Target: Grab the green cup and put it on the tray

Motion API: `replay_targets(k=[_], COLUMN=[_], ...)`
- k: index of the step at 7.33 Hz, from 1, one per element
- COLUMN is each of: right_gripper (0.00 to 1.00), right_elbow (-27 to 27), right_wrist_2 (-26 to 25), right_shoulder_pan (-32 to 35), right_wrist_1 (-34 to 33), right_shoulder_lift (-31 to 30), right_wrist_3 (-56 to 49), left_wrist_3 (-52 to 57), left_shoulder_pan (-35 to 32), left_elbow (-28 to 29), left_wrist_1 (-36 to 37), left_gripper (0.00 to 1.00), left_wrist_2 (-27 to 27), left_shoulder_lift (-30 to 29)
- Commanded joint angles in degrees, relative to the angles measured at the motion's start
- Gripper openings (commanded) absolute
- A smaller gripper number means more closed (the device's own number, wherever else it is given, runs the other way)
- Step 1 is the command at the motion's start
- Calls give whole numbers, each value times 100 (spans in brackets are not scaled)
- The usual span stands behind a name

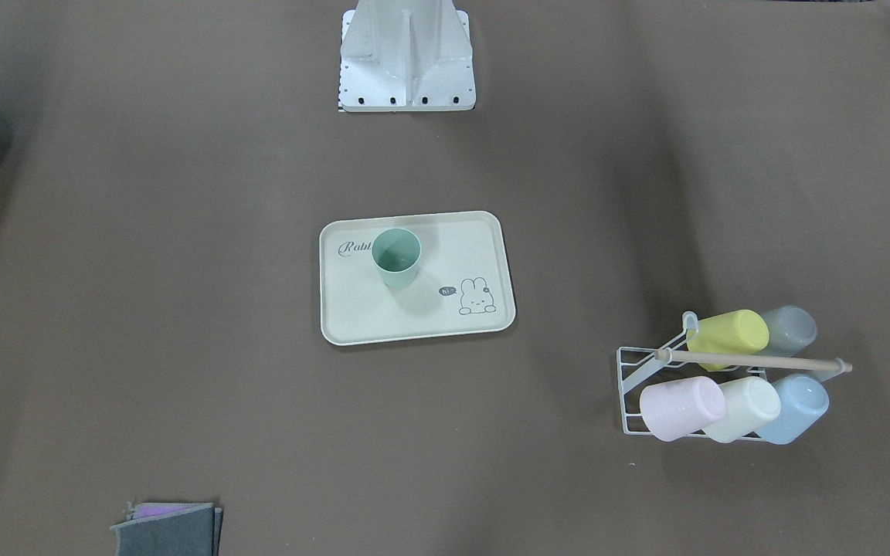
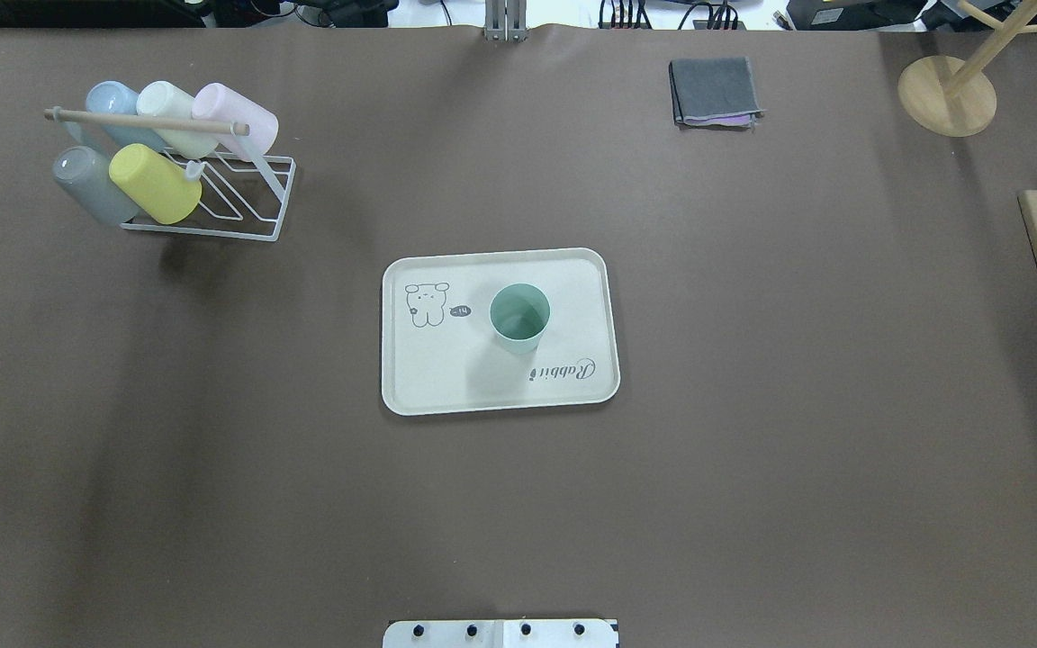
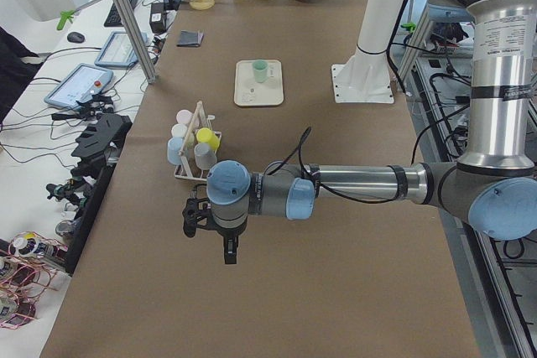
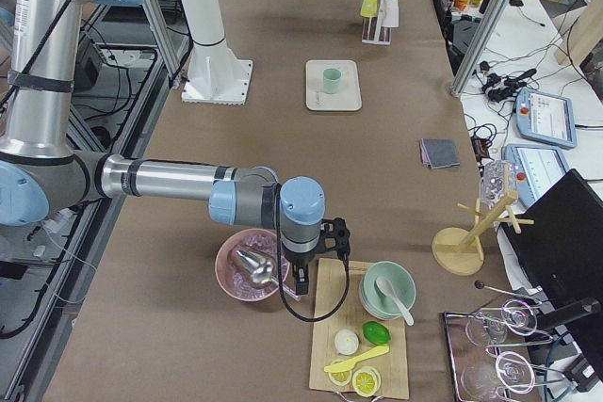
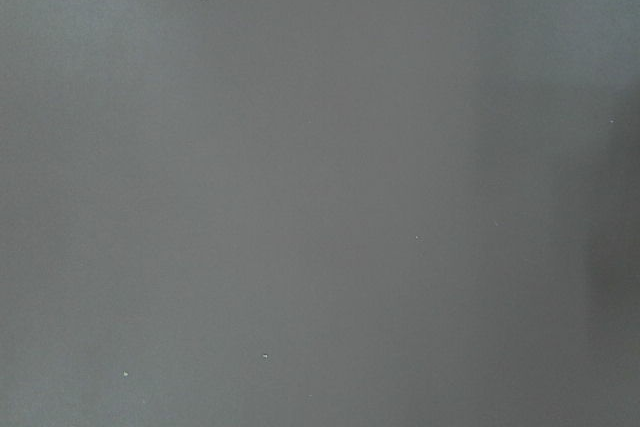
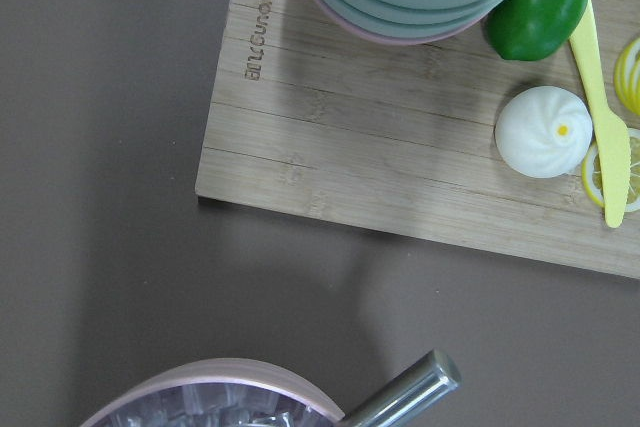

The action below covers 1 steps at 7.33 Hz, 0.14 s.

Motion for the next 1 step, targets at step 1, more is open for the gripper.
replay_targets(k=[1], right_gripper=[100], right_elbow=[0], right_wrist_2=[0], right_shoulder_pan=[0], right_wrist_1=[0], right_shoulder_lift=[2], right_wrist_3=[0], left_wrist_3=[0], left_shoulder_pan=[0], left_elbow=[12], left_wrist_1=[-9], left_gripper=[98], left_wrist_2=[8], left_shoulder_lift=[-3])
